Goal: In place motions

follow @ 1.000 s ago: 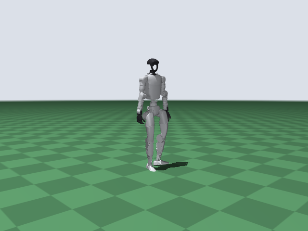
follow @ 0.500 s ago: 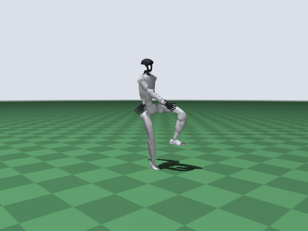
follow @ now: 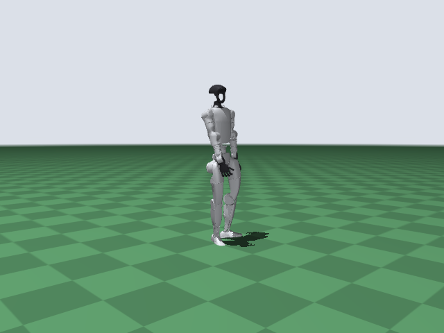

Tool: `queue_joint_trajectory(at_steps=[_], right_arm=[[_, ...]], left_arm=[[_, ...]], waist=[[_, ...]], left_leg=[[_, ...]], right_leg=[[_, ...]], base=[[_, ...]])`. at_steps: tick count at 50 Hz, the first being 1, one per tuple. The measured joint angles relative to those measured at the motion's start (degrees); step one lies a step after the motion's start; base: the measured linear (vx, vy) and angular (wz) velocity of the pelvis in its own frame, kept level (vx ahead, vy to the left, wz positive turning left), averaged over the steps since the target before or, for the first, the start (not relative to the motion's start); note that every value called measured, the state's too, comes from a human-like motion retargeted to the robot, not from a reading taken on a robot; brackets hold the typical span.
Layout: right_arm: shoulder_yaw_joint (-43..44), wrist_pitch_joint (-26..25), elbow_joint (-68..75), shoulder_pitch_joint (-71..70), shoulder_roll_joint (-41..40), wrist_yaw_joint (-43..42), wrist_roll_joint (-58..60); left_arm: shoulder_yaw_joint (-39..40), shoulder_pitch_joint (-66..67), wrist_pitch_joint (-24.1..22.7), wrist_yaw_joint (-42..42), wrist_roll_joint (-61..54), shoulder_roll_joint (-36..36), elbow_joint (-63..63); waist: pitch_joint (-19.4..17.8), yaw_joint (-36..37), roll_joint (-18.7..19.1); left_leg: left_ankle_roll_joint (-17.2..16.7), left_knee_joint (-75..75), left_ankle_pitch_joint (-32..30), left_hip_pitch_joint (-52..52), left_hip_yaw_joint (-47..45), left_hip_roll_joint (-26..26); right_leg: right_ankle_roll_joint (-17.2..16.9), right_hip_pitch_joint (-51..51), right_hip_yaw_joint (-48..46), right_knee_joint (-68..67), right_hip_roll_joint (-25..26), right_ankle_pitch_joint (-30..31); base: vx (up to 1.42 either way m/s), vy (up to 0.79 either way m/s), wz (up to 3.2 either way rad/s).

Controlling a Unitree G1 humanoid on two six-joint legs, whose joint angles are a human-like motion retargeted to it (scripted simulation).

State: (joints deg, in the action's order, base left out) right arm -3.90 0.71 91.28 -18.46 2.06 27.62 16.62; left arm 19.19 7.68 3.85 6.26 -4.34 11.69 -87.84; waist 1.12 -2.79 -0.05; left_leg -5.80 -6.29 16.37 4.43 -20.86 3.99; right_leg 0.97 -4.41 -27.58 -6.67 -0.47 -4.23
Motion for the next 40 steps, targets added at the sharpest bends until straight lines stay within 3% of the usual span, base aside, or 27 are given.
queue_joint_trajectory(at_steps=[2, 5, 13, 15, 17, 19, 20, 23, 26, 30, 35, 40], right_arm=[[0.05, 0.08, -0.37, 1.32, 0.72, -0.19, 0.48], [0.33, 0.78, -1.93, 3.19, 2.19, -0.09, 0.63], [2.42, 2.90, -5.56, 14.92, 6.55, -1.36, 5.19], [3.20, 3.42, -5.54, 18.73, 7.51, -2.81, 6.61], [4.03, 3.59, -5.38, 22.20, 8.39, -3.92, 8.25], [4.99, 3.35, -4.29, 24.93, 9.62, -5.50, 9.48], [5.34, 3.16, -3.54, 26.06, 10.32, -6.45, 9.87], [6.01, 0.91, 0.00, 28.48, 12.70, -7.80, 10.46], [7.72, -3.06, 4.00, 30.64, 14.42, -7.95, 11.13], [9.76, -7.62, 6.13, 34.17, 16.41, -7.96, 12.03], [12.73, -9.58, 6.13, 36.78, 16.21, -9.86, 9.78], [14.93, -5.90, 5.04, 34.25, 13.75, -5.92, 6.49]], left_arm=[[-0.76, -1.43, -0.16, -0.14, 0.12, -0.11, -0.15], [-2.70, -4.45, -0.51, 0.07, 1.41, 0.34, -0.20], [-11.33, -10.50, 0.07, -3.55, 3.56, 0.70, -4.55], [-14.81, -13.21, 0.24, -4.81, 2.54, -0.04, -5.39], [-16.16, -17.53, 0.07, -6.02, -0.03, -1.38, -5.21], [-15.75, -22.36, -1.18, -7.31, -1.37, -3.27, -3.04], [-16.01, -25.17, -2.16, -7.48, -2.29, -4.02, -1.74], [-16.78, -34.33, -4.19, -8.84, -3.60, -3.37, 3.42], [-15.52, -40.98, -6.98, -11.22, -3.58, -3.97, 9.46], [-16.66, -46.71, -9.60, -13.20, -6.02, -3.56, 17.26], [-16.79, -48.13, -10.34, -13.20, -5.28, -3.48, 19.60], [-18.90, -44.14, -9.18, -11.06, -4.52, -3.92, 16.93]], waist=[[0.56, -2.03, 0.49], [-0.31, -3.76, -0.35], [-0.45, -1.20, -2.03], [-1.15, -3.04, -1.43], [-2.37, -4.27, 0.51], [-4.12, -4.50, 2.28], [-5.27, -5.02, 2.77], [-9.00, -10.03, 2.72], [-14.70, -17.99, 3.25], [-20.17, -25.20, 2.87], [-20.23, -28.21, 2.16], [-16.98, -25.51, 2.34]], left_leg=[[-0.72, 1.65, -1.19, -0.80, 1.37, 0.31], [0.91, 1.50, -0.77, -2.21, 2.90, -0.89], [3.04, 1.24, 2.47, -0.94, 1.84, -2.31], [3.15, 0.92, 2.57, -0.82, 3.69, -1.66], [2.49, 0.35, 2.92, -1.21, 4.40, 0.92], [2.12, -0.59, 3.63, -1.69, 3.40, 3.27], [2.28, -1.10, 3.85, -1.86, 2.96, 3.83], [4.32, -2.35, 4.25, -2.05, 3.40, 2.60], [6.04, -5.63, 4.10, -2.21, 5.53, 4.76], [6.73, -9.34, 4.44, -2.20, 6.35, 8.54], [6.84, -10.79, 5.22, -2.92, 6.21, 9.78], [5.84, -8.54, 4.17, -3.61, 4.18, 9.48]], right_leg=[[-0.60, 0.33, -1.13, 0.56, 0.12, 0.42], [-1.47, 0.48, -2.54, 1.30, -0.90, 1.06], [-1.88, 2.40, -0.88, -3.03, -2.91, 1.71], [-1.26, 3.40, -2.46, -7.28, -3.33, 5.51], [-0.30, 9.50, -2.02, -19.22, -4.87, 14.35], [4.06, 18.88, 1.04, -35.89, -6.71, 18.82], [6.27, 24.18, 3.79, -44.83, -7.16, 17.79], [11.62, 35.65, 0.05, -66.94, -19.87, 10.23], [10.85, 47.11, 2.73, -79.12, -22.71, 8.51], [8.90, 58.81, 4.53, -84.14, -24.17, 7.40], [11.06, 63.15, 3.10, -80.47, -25.57, 6.21], [9.47, 56.55, 1.91, -73.82, -22.90, 8.00]], base=[[-0.02, 0.15, 0.54], [-0.09, 0.21, 0.43], [0.07, 0.22, -0.16], [0.00, 0.22, 0.53], [-0.10, 0.19, 0.02], [-0.11, 0.21, -0.56], [-0.14, 0.30, -0.57], [-0.20, 0.28, 0.14], [-0.13, 0.15, 1.30], [-0.05, 0.05, 1.03], [0.01, -0.02, 0.35], [-0.01, -0.06, -0.23]])
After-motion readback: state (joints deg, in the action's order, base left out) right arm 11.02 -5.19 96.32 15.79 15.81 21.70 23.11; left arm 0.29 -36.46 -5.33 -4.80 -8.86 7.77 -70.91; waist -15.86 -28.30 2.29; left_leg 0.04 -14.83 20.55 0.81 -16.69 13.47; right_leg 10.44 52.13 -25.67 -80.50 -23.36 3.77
